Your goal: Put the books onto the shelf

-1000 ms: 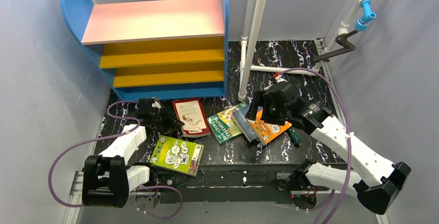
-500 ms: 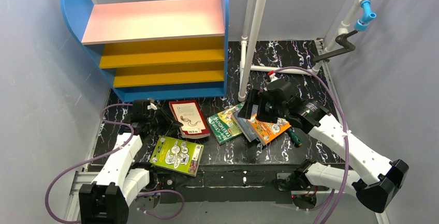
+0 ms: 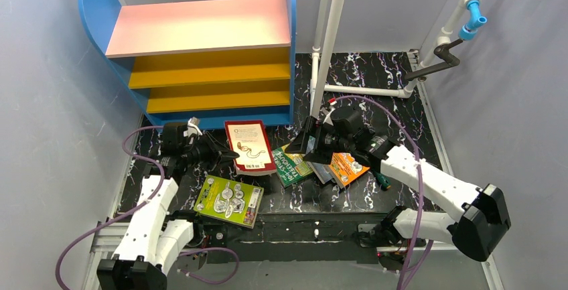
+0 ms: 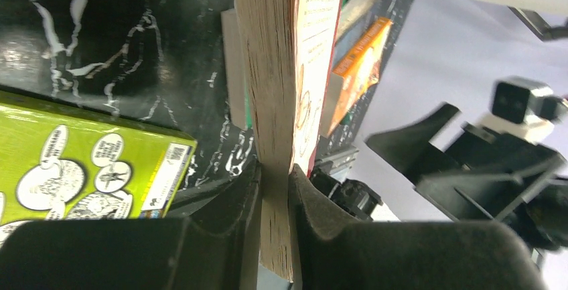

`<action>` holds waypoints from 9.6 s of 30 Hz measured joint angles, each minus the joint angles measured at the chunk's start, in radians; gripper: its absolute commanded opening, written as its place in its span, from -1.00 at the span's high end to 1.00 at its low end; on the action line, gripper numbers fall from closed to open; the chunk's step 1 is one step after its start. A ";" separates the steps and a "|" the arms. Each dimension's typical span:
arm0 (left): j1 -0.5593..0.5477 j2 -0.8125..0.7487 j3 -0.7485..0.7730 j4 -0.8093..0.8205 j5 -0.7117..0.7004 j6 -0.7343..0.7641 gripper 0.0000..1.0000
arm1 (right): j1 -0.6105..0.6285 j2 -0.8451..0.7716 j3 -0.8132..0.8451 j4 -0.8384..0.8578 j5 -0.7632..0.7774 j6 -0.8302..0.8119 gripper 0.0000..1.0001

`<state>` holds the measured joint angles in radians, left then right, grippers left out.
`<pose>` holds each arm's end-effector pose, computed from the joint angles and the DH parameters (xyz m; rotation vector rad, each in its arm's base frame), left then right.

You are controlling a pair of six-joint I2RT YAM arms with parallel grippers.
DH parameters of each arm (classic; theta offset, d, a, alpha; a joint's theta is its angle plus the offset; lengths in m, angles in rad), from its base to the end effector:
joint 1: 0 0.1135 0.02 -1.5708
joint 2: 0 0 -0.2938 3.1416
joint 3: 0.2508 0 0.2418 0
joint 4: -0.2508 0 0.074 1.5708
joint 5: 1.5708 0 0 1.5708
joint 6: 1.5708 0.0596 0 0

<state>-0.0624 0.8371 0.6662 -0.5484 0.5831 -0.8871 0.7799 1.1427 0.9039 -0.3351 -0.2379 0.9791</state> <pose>0.1550 -0.0426 0.2695 -0.6618 2.3270 -1.1367 0.1683 0.1862 0.3121 0.0836 2.4127 1.1938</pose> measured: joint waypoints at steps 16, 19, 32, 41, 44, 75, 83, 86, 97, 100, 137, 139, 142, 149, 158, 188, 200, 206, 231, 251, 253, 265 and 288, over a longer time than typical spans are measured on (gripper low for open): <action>-0.025 -0.109 0.083 -0.052 0.131 -0.056 1.00 | 0.070 0.203 -0.068 0.504 -0.178 0.278 -0.48; -0.027 -0.110 0.114 -0.060 0.135 -0.056 1.00 | 0.071 0.207 -0.068 0.540 -0.194 0.298 -0.23; -0.024 -0.137 0.146 -0.061 0.089 -0.024 -0.15 | 0.066 0.227 0.012 0.568 -0.245 0.280 0.97; -0.029 -0.129 0.221 -0.111 0.032 0.002 -0.97 | 0.100 0.217 0.267 0.085 -0.021 0.023 0.97; -0.030 -0.097 0.295 -0.159 -0.006 0.005 -0.94 | 0.108 0.186 0.333 -0.067 0.101 -0.084 0.97; -0.579 0.427 0.832 -0.276 -0.513 -0.267 -0.66 | 0.432 0.147 0.344 -0.383 0.682 -0.438 0.97; -0.579 0.565 0.979 -0.438 -0.538 -0.311 -0.61 | 0.463 0.147 0.343 -0.362 0.689 -0.490 0.97; -0.579 0.579 0.980 -0.488 -0.544 -0.325 -0.55 | 0.468 0.148 0.343 -0.348 0.689 -0.505 0.97; -0.581 0.578 0.925 -0.476 -0.538 -0.344 0.31 | 0.504 0.178 0.343 -0.344 0.725 -0.537 0.97; -0.581 0.577 0.894 -0.453 -0.536 -0.348 0.64 | 0.506 0.185 0.343 -0.358 0.726 -0.541 0.97; -0.584 0.368 1.096 -0.417 -0.308 0.268 1.00 | -0.097 -0.321 0.064 -0.039 0.088 -0.330 -0.81; -0.584 0.344 1.103 -0.418 -0.272 0.291 1.00 | -0.168 -0.330 0.055 -0.002 -0.018 -0.312 -0.83; -0.584 0.337 1.120 -0.434 -0.220 0.333 1.00 | -0.223 -0.321 0.037 0.084 -0.177 -0.277 -0.85; -0.584 0.345 1.134 -0.431 -0.125 0.399 1.00 | -0.253 -0.232 0.027 0.294 -0.500 -0.211 -0.89; -0.584 0.344 1.188 -0.358 0.005 0.411 1.00 | -0.253 -0.217 0.027 0.434 -0.678 -0.188 -0.94; -0.581 0.306 1.201 -0.322 -0.007 0.419 1.00 | -0.140 -0.070 0.031 0.806 -0.852 0.013 0.97; -0.582 0.309 1.257 -0.395 -0.250 0.397 -0.96 | -0.132 -0.084 0.063 0.650 -0.716 -0.071 0.97; -0.582 0.227 1.195 -0.393 -0.319 0.371 -0.96 | -0.134 -0.109 0.083 0.575 -0.625 -0.118 0.97; -0.582 0.201 0.748 0.038 -0.093 0.212 1.00 | -0.134 -0.074 0.108 0.599 -0.645 -0.091 0.97; -0.585 0.319 1.283 -0.376 -0.552 0.307 1.00 | -0.137 -0.276 0.230 0.093 -0.229 -0.370 -0.40; -0.585 0.386 1.424 -0.419 -0.579 0.333 1.00 | -0.137 -0.315 0.238 0.051 -0.175 -0.398 -0.40; -0.585 0.775 1.802 -0.232 -0.969 0.677 1.00 | -0.137 -0.333 0.243 -0.089 -0.039 -0.455 -0.36; -0.713 1.136 1.829 0.399 -1.351 1.177 1.00 | -0.137 -0.305 0.240 -0.130 -0.002 -0.412 -0.33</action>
<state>-0.7753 1.9732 2.4954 -0.1497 -0.7681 0.2901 0.6434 0.8379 1.1439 -0.4652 -0.2398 0.5667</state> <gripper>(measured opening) 0.160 0.667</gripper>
